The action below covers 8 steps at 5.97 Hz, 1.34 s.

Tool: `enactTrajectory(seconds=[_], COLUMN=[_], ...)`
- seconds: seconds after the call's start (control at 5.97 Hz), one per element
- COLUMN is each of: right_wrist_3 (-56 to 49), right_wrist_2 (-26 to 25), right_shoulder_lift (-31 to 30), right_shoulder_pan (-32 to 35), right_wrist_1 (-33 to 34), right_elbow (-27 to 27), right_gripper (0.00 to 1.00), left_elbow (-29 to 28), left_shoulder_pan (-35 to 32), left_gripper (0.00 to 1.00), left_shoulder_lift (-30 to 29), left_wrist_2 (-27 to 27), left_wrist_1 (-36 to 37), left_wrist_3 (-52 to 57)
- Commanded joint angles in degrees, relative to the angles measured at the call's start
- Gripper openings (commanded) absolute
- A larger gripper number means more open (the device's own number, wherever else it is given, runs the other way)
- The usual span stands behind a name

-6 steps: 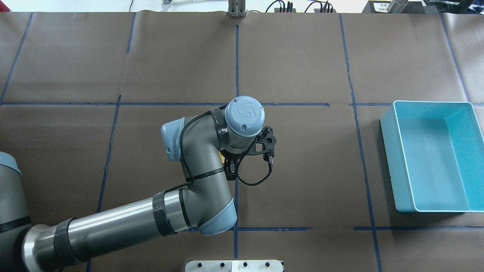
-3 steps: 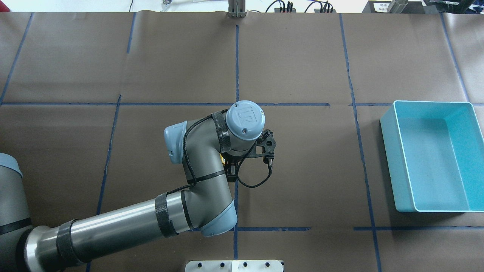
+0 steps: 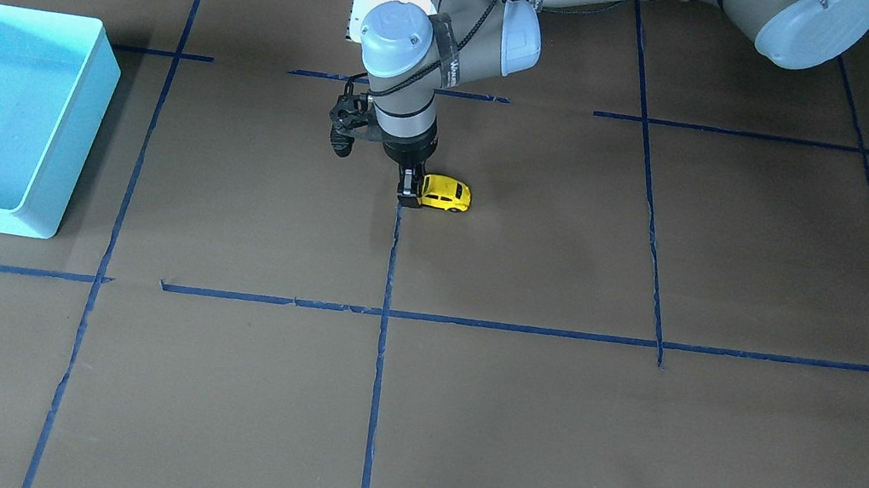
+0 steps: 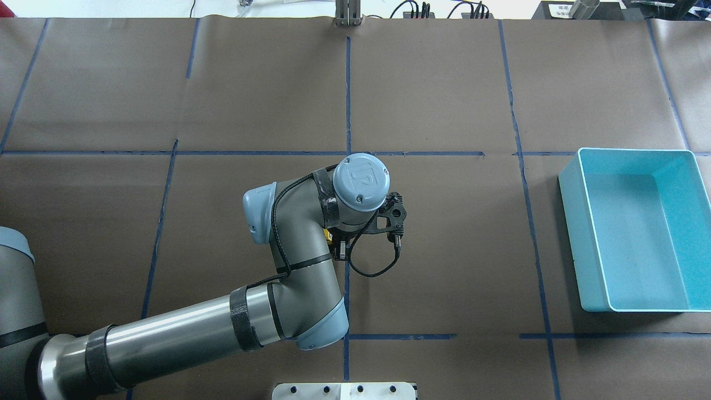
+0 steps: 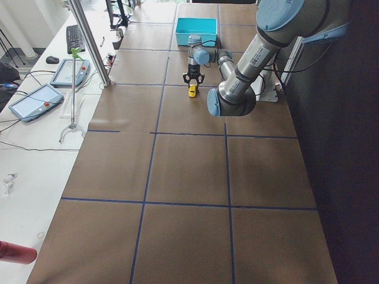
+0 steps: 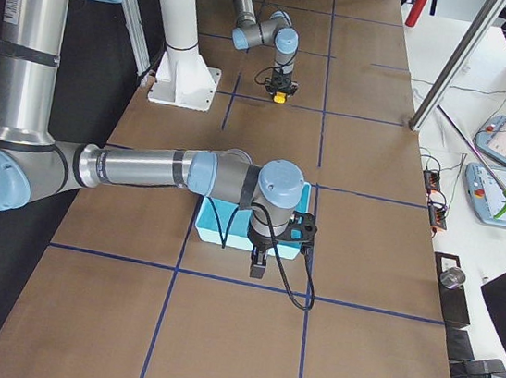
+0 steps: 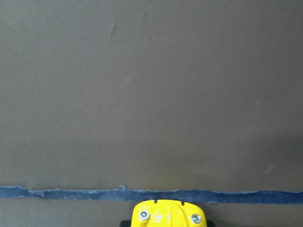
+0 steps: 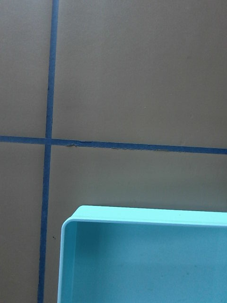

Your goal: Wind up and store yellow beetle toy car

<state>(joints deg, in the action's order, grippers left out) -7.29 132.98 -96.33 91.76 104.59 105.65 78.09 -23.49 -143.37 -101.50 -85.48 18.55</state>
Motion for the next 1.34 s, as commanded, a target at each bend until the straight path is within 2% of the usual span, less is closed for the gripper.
enactTrajectory(seconds=[0.0,0.34,0.67,1.17], right_wrist_3=[0.00,0.00,0.00,-0.09], right_wrist_2=[0.00,0.00,0.00,0.00], right_shoulder_lift=[0.00,0.00,0.09,0.09], right_shoulder_pan=[0.00,0.00,0.00,0.00], right_wrist_1=[0.00,0.00,0.00,-0.09], right_elbow=[0.00,0.00,0.00,0.00], right_gripper=[1.00,1.00,1.00,1.00], left_elbow=[1.61,3.03,-0.72,-2.94], left_shoulder_pan=[-0.06,-1.20,-4.79,-5.43], left_gripper=[0.01,0.00,0.00,0.00], left_shoulder_lift=[-0.16,-0.16,0.11,0.11], left_wrist_2=[-0.19,-1.85,-8.42,-8.19], left_wrist_1=[-2.31,-8.52,-16.34,-18.48], left_wrist_3=[-0.44,-0.71,-3.87,-3.78])
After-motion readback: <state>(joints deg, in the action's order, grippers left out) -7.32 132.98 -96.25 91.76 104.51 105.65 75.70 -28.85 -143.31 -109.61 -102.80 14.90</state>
